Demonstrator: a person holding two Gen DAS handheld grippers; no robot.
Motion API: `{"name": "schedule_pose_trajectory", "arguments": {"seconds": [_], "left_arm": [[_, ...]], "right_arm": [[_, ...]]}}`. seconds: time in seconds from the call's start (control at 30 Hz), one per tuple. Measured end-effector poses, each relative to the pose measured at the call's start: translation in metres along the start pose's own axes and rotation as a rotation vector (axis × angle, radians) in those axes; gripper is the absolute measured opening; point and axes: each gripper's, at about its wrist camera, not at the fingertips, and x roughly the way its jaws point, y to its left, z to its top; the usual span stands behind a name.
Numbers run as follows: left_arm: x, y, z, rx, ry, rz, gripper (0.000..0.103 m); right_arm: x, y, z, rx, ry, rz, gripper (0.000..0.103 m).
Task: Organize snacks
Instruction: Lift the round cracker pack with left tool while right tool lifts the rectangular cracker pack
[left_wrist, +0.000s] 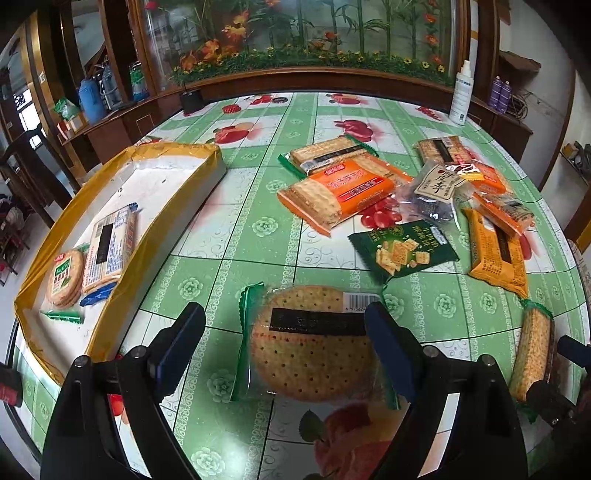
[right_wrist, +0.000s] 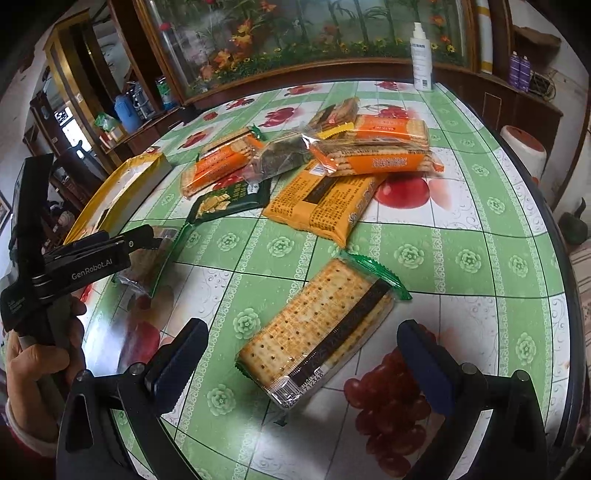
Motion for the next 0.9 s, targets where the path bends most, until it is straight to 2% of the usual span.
{"name": "schedule_pose_trajectory", "arguments": {"seconds": [0.23,0.43,0.8,0.9], "left_arm": [[0.012,0.006,0.002,-0.051,0.031,0.006,0.089],[0.017,0.01,0.003,-0.085,0.044,-0.018,0.089],[0.011,0.012,0.001,-0.082,0.084,-0.162,0.089],[0.005,0.007,0.002,-0.057,0.061,-0.157,0.089]], "right_arm": [[0.006,0.001,0.002,0.038,-0.009,-0.074,0.103],[0.02,0.005,0.007,0.072,0.011,-0.142,0.103],[0.025,0.007,0.005,0.021,0.01,-0.192,0.101],[0.025,0.005,0.005,0.024,0.006,-0.189,0.102]]}}
